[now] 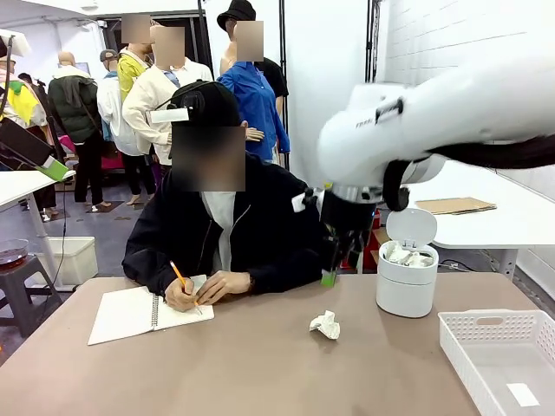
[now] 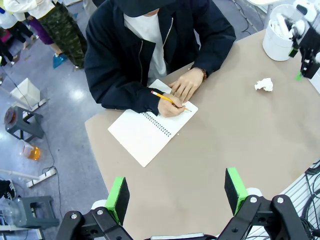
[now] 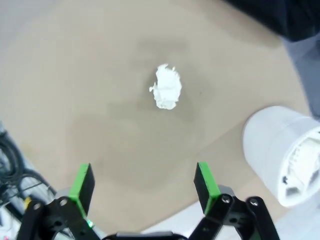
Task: Sort the paper based on its condition.
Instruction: If a person hands you a paper, place it in the Organizing basket , and if it's crumpled, put it in the Trash can.
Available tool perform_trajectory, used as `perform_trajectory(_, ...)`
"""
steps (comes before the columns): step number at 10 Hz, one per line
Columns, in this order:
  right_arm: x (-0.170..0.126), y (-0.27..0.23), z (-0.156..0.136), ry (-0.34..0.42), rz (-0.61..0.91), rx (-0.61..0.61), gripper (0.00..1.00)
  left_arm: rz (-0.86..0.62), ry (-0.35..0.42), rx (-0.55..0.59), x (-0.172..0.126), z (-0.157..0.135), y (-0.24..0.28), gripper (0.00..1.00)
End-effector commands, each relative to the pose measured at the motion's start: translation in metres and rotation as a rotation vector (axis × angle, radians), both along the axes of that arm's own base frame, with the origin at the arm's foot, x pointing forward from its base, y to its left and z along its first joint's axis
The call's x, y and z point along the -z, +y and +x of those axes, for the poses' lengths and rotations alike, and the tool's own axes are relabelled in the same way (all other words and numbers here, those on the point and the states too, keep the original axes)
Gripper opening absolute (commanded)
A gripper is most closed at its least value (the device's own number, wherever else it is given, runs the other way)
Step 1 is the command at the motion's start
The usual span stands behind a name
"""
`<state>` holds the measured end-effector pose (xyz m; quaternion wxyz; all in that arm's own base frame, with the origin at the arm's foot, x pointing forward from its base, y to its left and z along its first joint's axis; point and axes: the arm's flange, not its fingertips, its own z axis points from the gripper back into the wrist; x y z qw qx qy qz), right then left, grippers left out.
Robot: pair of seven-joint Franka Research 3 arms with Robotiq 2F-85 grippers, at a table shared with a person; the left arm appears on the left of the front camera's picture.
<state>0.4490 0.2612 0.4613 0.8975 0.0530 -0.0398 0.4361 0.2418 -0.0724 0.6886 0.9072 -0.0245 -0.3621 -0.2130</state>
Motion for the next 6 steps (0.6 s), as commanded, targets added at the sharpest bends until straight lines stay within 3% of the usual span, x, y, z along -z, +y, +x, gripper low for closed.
perform_trajectory(1, 0.039, 0.008, 0.008, -0.024, -0.039, -0.022, 1.00, 0.006, -0.002, -0.008, 0.000, 0.000, 0.001, 1.00)
perform_trajectory(3, 0.069, 0.014, 0.001, -0.052, -0.023, -0.005, 1.00, 0.006, -0.002, -0.008, 0.000, 0.000, 0.001, 1.00)
perform_trajectory(4, 0.072, 0.014, -0.001, -0.126, 0.004, 0.007, 1.00, 0.006, -0.002, -0.008, 0.000, 0.000, 0.001, 1.00)
perform_trajectory(5, 0.062, 0.014, 0.005, 0.002, -0.018, -0.025, 1.00, 0.006, -0.002, -0.008, 0.000, 0.000, 0.001, 1.00)
perform_trajectory(6, 0.062, 0.014, 0.005, 0.002, -0.018, -0.025, 1.00, 0.006, -0.002, -0.008, 0.000, 0.000, 0.001, 1.00)
